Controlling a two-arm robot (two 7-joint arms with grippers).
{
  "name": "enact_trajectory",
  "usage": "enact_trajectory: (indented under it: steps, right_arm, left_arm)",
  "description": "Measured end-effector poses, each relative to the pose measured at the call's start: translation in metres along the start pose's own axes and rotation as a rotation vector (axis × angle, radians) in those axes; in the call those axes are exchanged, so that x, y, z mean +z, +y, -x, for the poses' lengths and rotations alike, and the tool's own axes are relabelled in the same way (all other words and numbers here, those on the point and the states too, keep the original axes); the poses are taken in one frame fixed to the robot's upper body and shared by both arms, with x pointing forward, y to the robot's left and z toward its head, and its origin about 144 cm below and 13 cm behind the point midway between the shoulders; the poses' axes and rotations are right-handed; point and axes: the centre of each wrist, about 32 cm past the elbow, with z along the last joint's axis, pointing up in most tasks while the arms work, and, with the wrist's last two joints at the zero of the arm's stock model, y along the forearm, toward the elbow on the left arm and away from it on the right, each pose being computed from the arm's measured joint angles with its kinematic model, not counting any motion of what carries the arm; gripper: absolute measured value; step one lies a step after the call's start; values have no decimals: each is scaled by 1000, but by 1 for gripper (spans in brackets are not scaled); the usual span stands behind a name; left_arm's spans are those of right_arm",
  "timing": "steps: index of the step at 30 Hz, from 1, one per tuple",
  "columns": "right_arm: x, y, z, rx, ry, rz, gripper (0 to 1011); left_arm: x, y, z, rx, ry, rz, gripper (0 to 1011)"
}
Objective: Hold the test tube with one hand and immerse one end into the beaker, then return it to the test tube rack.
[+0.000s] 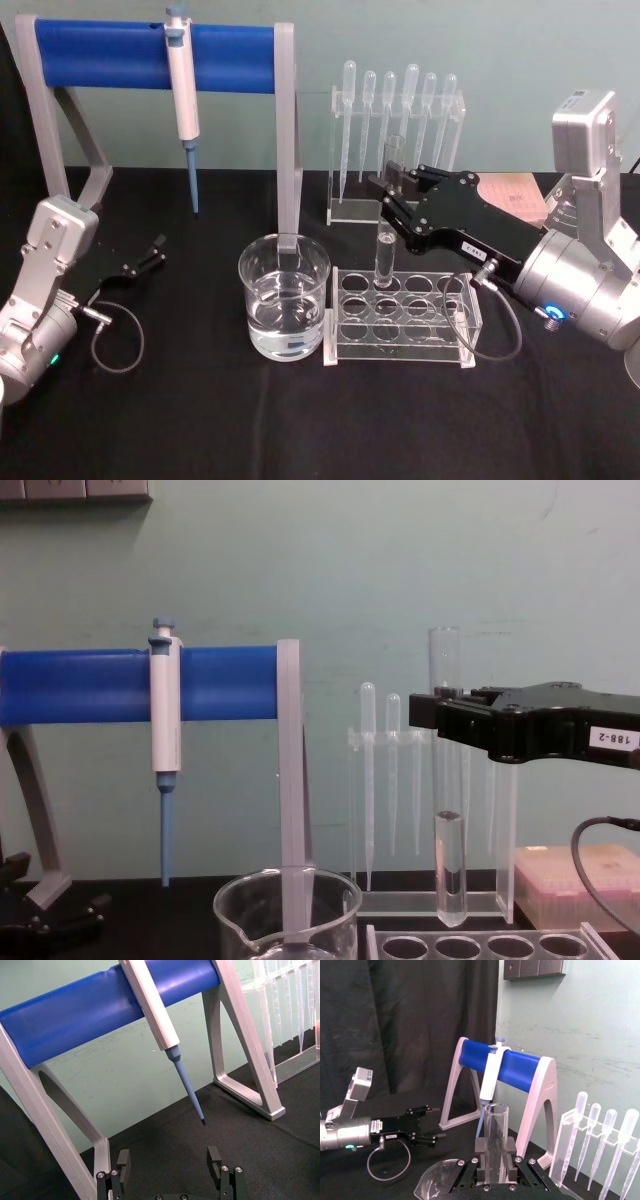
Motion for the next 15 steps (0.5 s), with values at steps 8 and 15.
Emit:
enact_trajectory:
  steps: [8,15]
  right_arm:
    - [0,0,0,0,0,0,225]
    - [0,0,0,0,0,0,225]
  left_arm:
    - [0,0,0,0,0,0,1000]
    - [0,0,0,0,0,0,1000]
